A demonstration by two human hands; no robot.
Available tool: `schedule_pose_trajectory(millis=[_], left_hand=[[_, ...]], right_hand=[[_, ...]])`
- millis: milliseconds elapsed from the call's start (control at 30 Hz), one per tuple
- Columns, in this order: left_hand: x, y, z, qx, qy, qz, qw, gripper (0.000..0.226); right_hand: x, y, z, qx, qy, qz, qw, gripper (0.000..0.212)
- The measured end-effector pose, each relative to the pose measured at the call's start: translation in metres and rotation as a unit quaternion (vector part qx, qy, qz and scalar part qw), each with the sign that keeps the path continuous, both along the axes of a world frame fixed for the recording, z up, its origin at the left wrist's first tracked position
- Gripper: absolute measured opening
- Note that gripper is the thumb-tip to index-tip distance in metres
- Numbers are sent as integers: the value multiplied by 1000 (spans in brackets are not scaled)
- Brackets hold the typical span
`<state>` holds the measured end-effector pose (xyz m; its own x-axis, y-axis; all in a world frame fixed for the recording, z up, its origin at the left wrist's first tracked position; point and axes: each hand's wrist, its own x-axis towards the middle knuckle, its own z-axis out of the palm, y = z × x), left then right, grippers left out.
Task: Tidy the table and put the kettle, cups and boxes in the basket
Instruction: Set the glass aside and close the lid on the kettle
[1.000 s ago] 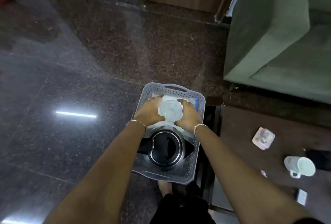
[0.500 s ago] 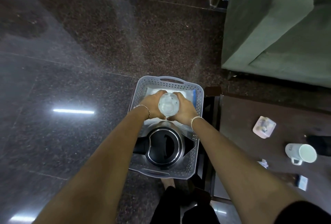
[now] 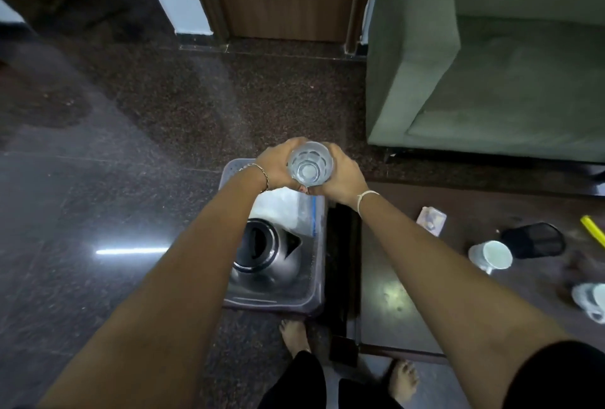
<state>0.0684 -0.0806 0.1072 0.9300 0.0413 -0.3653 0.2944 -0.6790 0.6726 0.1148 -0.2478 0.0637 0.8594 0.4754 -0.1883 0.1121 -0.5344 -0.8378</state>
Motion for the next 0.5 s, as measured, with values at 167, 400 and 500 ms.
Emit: schedule_pose_trajectory(millis=[167,400,500], left_hand=[[1,-81,28,-43,-23,-20,999,101],[0,-222,30,-81,-26,-50,995,89],[1,-285,23,-102,-20,-59,993,89]], right_hand=[[-2,-89,33,13,-17,-14,1000,84],[-17,-238,45,7,-9,-59,998,77],[-26,-301,43,-4,-7,-84,996,79]])
